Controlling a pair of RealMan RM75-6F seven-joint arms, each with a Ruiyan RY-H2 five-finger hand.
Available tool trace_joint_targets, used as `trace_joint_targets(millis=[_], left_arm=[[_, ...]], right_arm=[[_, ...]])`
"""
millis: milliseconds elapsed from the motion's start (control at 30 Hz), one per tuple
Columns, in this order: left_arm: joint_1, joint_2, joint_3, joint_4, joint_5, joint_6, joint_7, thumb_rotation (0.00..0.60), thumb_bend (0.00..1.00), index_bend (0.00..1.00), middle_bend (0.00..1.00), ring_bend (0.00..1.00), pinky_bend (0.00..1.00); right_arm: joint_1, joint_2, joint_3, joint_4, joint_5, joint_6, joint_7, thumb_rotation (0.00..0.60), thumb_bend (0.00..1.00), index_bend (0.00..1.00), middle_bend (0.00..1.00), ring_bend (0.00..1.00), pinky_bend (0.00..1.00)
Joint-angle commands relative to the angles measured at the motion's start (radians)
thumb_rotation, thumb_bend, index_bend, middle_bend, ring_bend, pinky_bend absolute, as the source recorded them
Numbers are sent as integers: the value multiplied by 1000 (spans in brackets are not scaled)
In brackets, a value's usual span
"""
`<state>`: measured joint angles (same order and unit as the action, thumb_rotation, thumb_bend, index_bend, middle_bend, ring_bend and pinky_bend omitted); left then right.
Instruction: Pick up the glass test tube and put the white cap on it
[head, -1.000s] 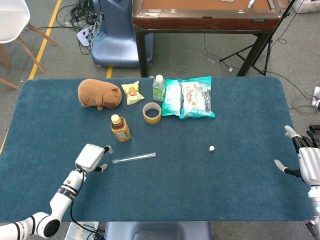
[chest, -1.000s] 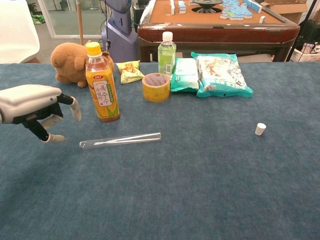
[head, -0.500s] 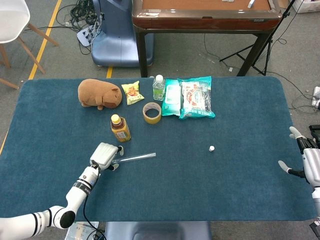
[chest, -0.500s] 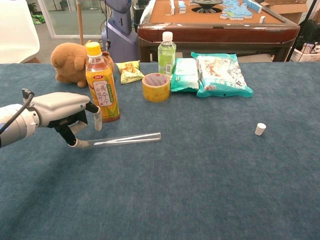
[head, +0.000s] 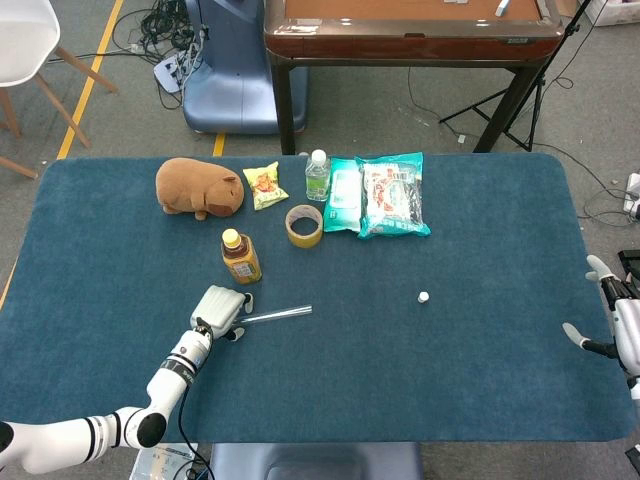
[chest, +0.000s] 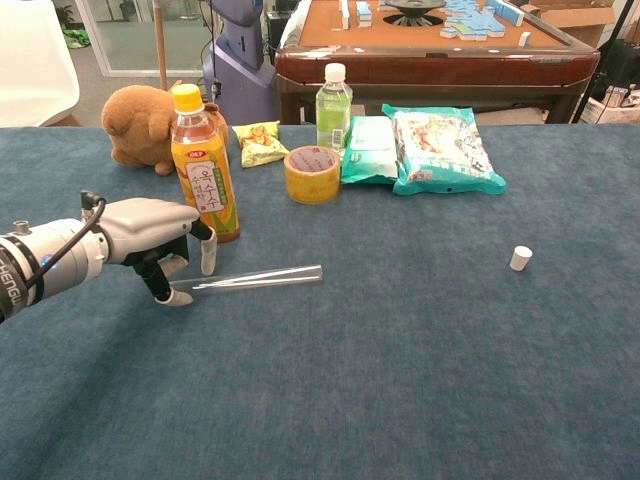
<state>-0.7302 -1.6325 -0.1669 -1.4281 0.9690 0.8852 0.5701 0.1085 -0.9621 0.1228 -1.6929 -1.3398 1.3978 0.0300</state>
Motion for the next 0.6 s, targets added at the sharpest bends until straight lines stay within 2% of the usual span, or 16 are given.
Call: trace_joint_targets(millis=[33, 167, 333, 533, 600], left_arm=[[-11, -5, 6, 7, -25, -1, 13, 574, 222, 455, 894, 934, 1000], [-19, -9, 11, 13, -47, 2, 18, 556, 223, 469, 902, 942, 1000], [-25, -6, 21, 11, -53, 3, 12, 532, 274, 501, 909, 946, 1000], [-26, -6, 30, 12, -45, 12, -10, 536, 328, 528, 916, 949, 1000], [-23, -3, 34, 11, -34, 19, -20, 562, 339, 538, 920, 952, 1000]], right_arm=[[-1, 0, 0, 1, 1, -1, 3, 600, 187, 75, 274, 294, 74], [-2, 2, 0, 2, 0, -1, 5, 600, 188, 75, 279, 300, 74], [-2, 3, 2, -2, 2, -2, 1, 600, 187, 75, 279, 304, 74], [-2, 2, 2, -7, 3, -1, -5, 600, 188, 75, 285, 311, 74], [-3, 3, 2, -10, 4, -1, -7, 600, 187, 75, 285, 311, 74]])
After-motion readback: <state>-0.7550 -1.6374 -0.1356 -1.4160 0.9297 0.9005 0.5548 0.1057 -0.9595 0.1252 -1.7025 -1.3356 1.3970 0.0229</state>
